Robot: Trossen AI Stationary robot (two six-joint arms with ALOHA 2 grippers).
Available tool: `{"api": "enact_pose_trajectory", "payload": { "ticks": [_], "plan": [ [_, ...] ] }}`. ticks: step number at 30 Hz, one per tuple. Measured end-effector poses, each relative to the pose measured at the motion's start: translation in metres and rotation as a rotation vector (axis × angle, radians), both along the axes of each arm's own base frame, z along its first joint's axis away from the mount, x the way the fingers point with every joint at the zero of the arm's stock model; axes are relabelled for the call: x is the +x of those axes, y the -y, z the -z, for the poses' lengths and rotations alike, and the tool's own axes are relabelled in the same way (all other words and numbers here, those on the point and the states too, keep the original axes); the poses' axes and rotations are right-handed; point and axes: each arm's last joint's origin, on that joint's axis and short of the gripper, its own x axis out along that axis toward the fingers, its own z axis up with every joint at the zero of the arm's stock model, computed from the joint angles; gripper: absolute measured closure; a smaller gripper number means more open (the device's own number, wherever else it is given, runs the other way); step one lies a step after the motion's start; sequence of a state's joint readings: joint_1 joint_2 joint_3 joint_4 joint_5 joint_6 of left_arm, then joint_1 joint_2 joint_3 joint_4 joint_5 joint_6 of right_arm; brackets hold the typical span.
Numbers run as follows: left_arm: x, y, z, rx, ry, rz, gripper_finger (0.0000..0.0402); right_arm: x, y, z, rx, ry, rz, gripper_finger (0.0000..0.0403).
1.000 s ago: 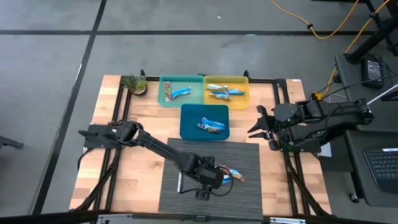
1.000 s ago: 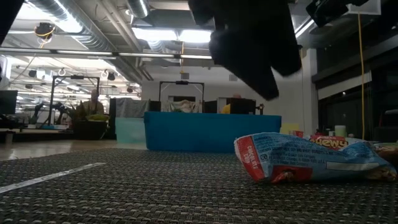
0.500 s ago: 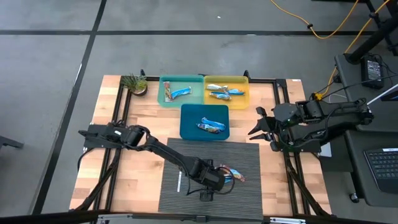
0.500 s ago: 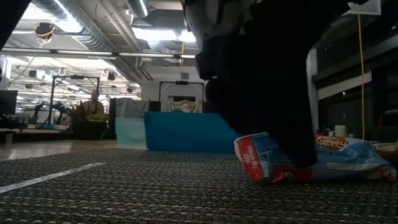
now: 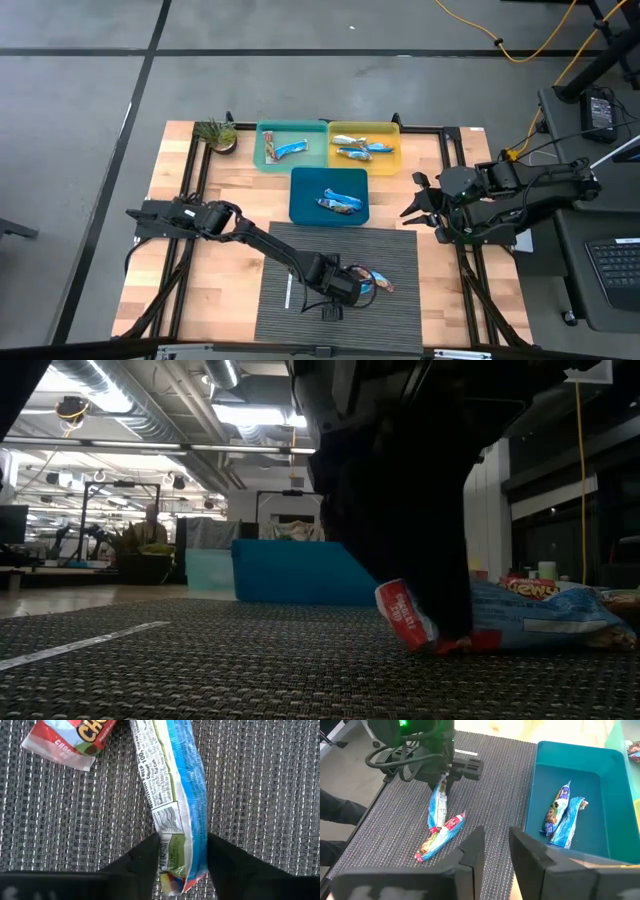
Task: Pick and place Granola Bars by type
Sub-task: Put the red granola bar into the green bin
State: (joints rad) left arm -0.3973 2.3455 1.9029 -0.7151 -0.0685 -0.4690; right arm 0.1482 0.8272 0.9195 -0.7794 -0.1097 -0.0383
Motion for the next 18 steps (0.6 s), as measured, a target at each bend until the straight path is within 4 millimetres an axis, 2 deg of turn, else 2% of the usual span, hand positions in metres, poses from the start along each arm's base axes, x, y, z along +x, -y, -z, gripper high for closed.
{"api": "enact_pose_trajectory", "payload": {
  "ticks": [6,11,15,18],
  "plan": [
    [-0.001,0.0,-0.002,-0.008,-0.006,-0.022,0.0324,0.0,0.0,0.0,-0.009,0.002,-0.007,0.0311],
    [-0.003,0.001,-0.012,-0.05,-0.063,-0.022,0.0358,0.0,0.0,0.0,-0.015,0.002,-0.012,0.0311],
    [-0.004,0.007,-0.035,-0.116,-0.109,-0.009,0.0364,-0.001,0.0,0.001,-0.017,-0.01,-0.012,0.0311],
    [-0.007,0.018,-0.066,-0.145,-0.091,0.024,0.0363,-0.001,0.0,0.001,-0.014,-0.016,-0.016,0.0311]
  ]
}}
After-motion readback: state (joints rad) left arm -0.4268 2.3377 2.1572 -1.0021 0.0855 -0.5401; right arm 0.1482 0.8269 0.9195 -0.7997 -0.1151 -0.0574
